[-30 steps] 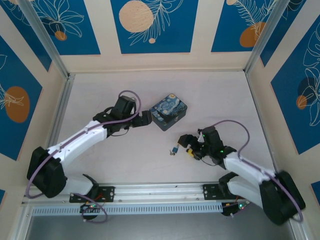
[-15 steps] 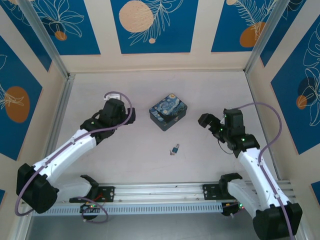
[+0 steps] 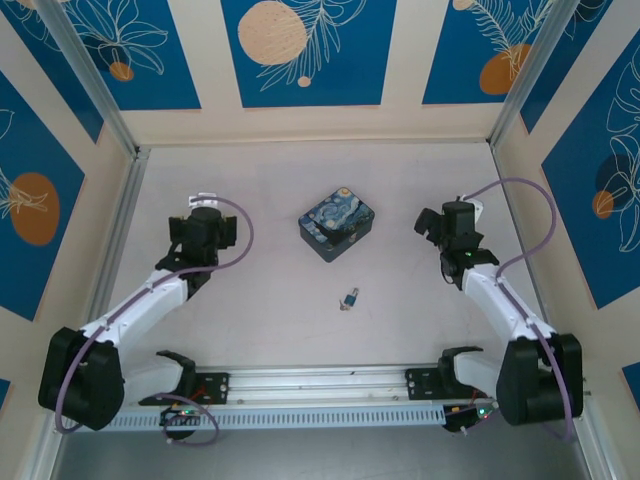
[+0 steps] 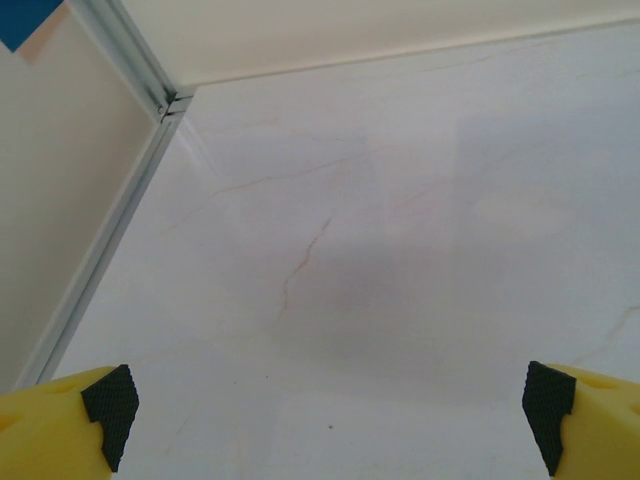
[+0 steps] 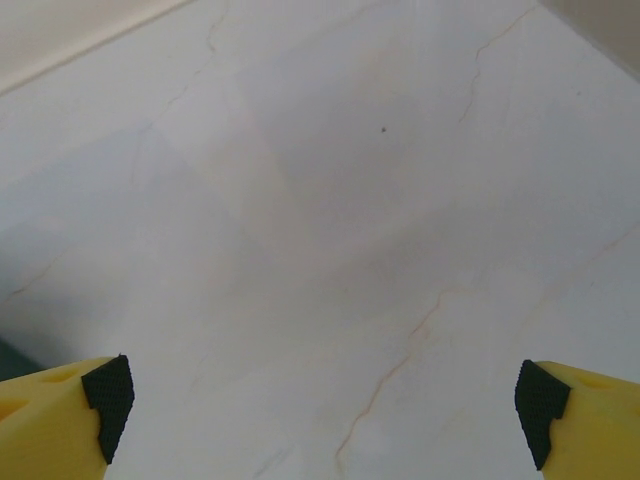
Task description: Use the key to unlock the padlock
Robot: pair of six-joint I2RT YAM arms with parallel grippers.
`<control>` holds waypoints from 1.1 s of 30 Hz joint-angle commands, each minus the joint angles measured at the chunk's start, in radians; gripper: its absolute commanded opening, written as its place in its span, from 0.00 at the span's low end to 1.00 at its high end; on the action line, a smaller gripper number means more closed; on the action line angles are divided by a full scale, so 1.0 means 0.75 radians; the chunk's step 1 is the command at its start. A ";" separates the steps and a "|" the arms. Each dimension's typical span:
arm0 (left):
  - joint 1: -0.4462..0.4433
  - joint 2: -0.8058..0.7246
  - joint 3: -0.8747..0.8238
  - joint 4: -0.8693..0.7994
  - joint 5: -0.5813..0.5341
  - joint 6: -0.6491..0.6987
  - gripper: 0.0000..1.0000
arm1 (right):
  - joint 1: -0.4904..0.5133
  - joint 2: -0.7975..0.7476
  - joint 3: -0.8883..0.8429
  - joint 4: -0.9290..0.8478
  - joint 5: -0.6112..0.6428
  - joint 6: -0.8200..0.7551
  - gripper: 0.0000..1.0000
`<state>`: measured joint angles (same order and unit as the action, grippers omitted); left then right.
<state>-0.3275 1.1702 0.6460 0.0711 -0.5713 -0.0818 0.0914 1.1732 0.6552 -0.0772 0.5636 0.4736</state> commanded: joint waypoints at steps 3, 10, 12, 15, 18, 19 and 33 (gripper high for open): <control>0.145 0.053 -0.118 0.360 0.121 0.074 1.00 | 0.011 0.168 -0.081 0.402 0.143 -0.173 1.00; 0.200 0.220 -0.285 0.706 0.238 0.127 1.00 | 0.037 0.358 -0.215 0.912 0.019 -0.420 1.00; 0.240 0.282 -0.319 0.807 0.316 0.127 1.00 | 0.011 0.414 -0.354 1.242 -0.172 -0.482 1.00; 0.305 0.398 -0.303 0.904 0.568 0.163 1.00 | -0.048 0.465 -0.416 1.376 -0.375 -0.491 1.00; 0.361 0.497 -0.305 0.977 0.736 0.159 1.00 | -0.129 0.456 -0.334 1.190 -0.528 -0.438 0.99; 0.362 0.498 -0.304 0.981 0.737 0.160 1.00 | -0.128 0.482 -0.353 1.271 -0.529 -0.441 0.99; 0.360 0.503 -0.298 0.973 0.735 0.162 1.00 | -0.100 0.474 -0.338 1.222 -0.423 -0.440 0.99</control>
<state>-0.0677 1.5478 0.4156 0.7708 -0.0505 0.0299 0.0364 1.5299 0.3782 0.8200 0.2802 0.1452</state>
